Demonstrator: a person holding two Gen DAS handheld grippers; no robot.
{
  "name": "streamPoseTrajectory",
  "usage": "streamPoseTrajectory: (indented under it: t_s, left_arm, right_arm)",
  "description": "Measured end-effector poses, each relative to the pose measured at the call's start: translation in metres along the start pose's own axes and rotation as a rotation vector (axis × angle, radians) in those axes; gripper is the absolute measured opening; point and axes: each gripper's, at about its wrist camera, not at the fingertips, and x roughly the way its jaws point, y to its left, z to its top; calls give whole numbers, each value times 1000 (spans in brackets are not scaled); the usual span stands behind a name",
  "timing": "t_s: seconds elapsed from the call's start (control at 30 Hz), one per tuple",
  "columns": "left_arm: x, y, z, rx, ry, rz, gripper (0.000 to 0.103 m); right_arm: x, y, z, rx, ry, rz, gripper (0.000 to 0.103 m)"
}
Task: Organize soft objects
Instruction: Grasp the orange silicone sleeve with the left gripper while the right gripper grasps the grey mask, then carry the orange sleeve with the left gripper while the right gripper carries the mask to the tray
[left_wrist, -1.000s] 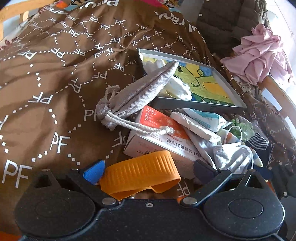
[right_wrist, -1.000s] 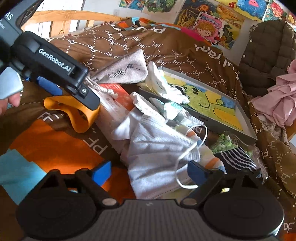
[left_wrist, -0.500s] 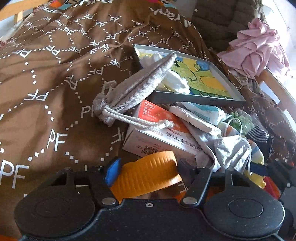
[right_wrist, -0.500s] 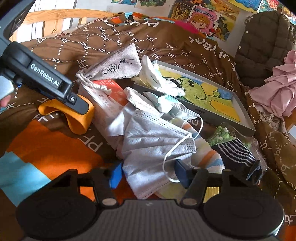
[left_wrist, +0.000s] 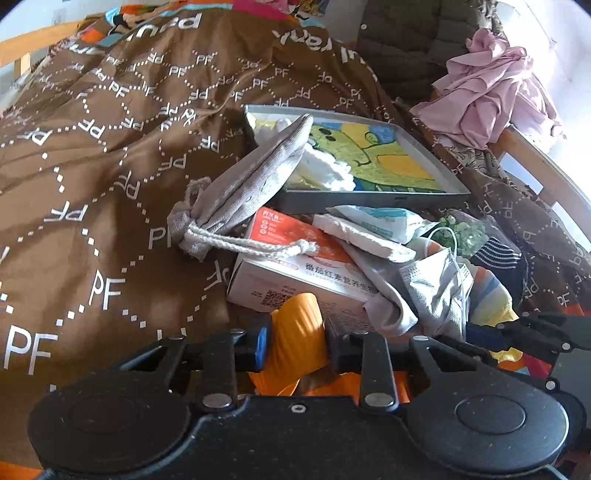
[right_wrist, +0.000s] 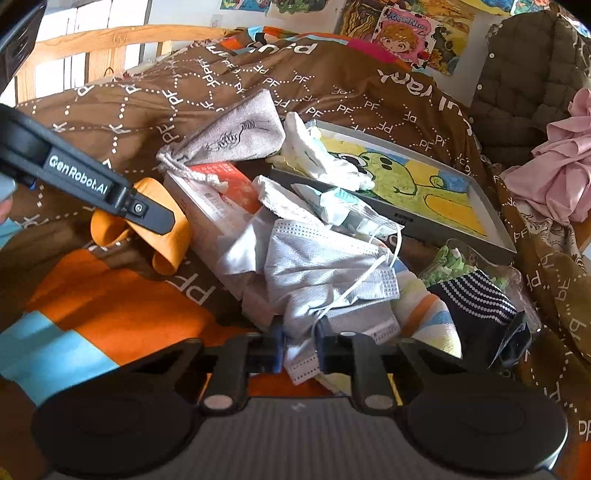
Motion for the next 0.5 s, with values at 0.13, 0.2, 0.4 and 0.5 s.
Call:
streamPoseTrajectory:
  t_s: [0.13,0.2,0.4,0.5]
  left_arm:
    - [-11,-5,-2,-2,-37,-17,29]
    - [-17,-7,-2,-8,-59,-43,29]
    - [-33,-17,-1,22,-164,-93,29]
    - [-41,-20,0,34,-236,-108,29]
  right_arm:
    - [-8,-1,1,19,-36,0,10]
    - [-15,-2,3,28,-67,2,10]
    - [-32,0,6,30,-161,-9,9]
    - [-41,-1,7,37,-220,-8,9]
